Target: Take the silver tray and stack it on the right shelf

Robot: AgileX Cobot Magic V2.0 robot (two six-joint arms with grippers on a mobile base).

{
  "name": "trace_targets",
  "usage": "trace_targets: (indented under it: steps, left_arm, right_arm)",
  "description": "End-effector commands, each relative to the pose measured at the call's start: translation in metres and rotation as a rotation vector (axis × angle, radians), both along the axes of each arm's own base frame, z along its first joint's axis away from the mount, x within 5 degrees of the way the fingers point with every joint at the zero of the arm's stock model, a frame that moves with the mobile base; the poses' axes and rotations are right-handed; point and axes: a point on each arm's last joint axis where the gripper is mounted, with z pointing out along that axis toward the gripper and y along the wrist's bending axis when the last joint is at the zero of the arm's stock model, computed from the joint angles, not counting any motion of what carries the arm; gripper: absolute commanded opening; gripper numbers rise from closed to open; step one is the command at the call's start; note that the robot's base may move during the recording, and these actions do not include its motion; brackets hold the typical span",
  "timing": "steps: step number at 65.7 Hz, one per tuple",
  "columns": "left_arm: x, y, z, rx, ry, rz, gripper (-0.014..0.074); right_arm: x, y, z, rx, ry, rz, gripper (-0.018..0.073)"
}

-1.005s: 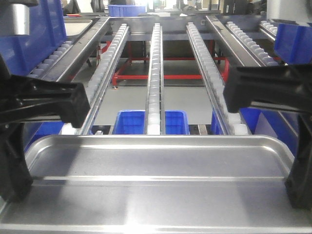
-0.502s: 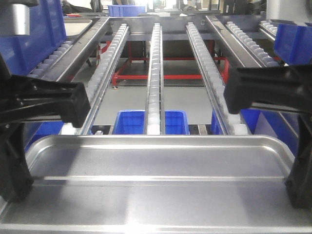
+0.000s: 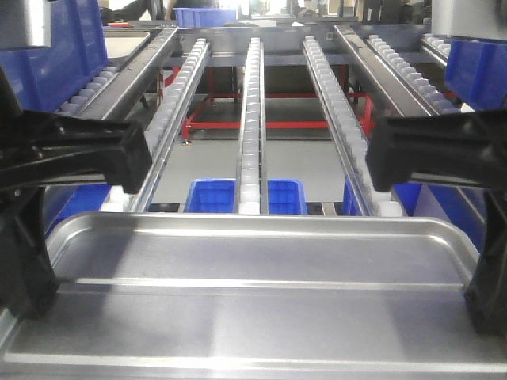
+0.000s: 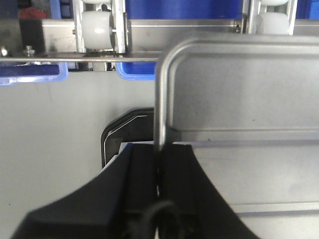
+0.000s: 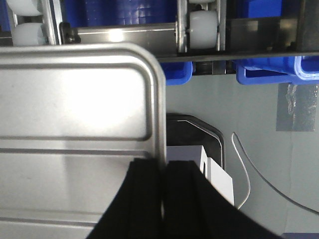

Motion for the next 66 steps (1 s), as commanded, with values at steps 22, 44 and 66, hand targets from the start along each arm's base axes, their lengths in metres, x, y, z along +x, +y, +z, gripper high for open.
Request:
trace_targets:
  steps: [22, 44, 66]
  left_arm:
    - [-0.0006, 0.0014, 0.0133, -0.013, -0.035, -0.016, -0.01]
    - [-0.0006, 0.0014, 0.0133, -0.013, -0.035, -0.016, -0.01]
    - [-0.0006, 0.0014, 0.0133, -0.013, -0.035, -0.016, -0.01]
  right_arm:
    - [0.0042, -0.0018, 0.011, -0.003, -0.062, 0.017, 0.0073]
    - [0.0042, -0.0018, 0.011, -0.003, -0.062, 0.017, 0.0073]
    - [0.0042, -0.0018, 0.011, -0.003, -0.062, 0.017, 0.0073]
